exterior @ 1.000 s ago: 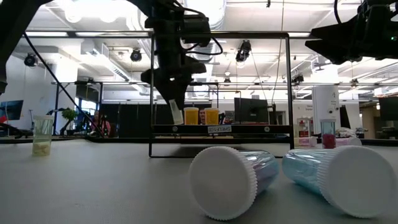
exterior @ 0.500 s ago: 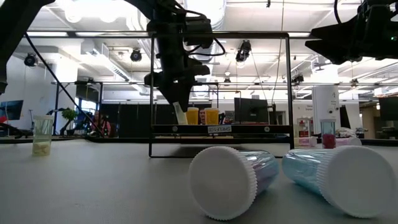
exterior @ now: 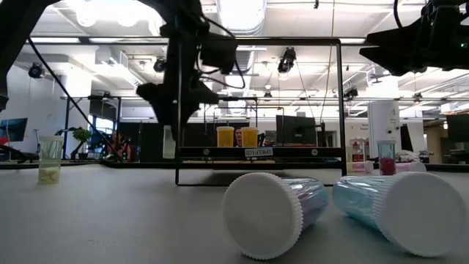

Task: Pick and place medicine bottles onto shelf by color
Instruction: Put the middle yellow pill bottle on the shelf

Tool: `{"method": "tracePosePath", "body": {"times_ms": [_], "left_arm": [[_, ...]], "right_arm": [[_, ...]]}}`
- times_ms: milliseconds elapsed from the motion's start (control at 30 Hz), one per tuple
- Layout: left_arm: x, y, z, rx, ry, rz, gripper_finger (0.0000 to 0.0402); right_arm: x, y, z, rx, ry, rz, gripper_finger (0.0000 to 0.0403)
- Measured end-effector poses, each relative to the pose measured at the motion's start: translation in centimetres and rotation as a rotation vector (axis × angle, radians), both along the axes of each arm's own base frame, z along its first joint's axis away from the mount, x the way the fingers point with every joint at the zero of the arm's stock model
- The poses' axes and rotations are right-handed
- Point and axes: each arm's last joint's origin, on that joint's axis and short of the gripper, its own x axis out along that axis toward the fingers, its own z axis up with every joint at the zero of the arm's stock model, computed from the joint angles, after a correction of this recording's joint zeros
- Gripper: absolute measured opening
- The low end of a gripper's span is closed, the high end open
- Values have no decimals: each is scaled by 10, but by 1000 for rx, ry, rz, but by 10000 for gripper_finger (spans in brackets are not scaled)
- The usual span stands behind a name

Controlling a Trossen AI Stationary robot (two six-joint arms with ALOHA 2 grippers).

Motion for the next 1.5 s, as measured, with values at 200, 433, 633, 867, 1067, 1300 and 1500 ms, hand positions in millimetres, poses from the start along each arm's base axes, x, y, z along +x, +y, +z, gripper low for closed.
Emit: {"method": "tracePosePath", "body": {"times_ms": [200, 433, 633, 867, 1067, 1300, 1500], "left_arm": [[-13, -1, -8, 8, -50, 55, 107], [-27, -5, -25, 35, -151, 57, 107], [-30, -5, -29, 31, -157, 53, 107], [-28, -4, -30, 50, -170, 28, 107], [-27, -4, -30, 55, -179, 33, 107], [-26, -4, -30, 58, -188, 35, 107], [-25, -3, -30, 62, -199, 36, 116]], "right_arm": [[0, 0, 0, 0, 0, 0, 350], [0, 0, 0, 0, 0, 0, 350], [0, 0, 0, 0, 0, 0, 350], [0, 0, 0, 0, 0, 0, 350], [0, 0, 0, 0, 0, 0, 350], [0, 0, 0, 0, 0, 0, 350], [0, 0, 0, 0, 0, 0, 350]]}}
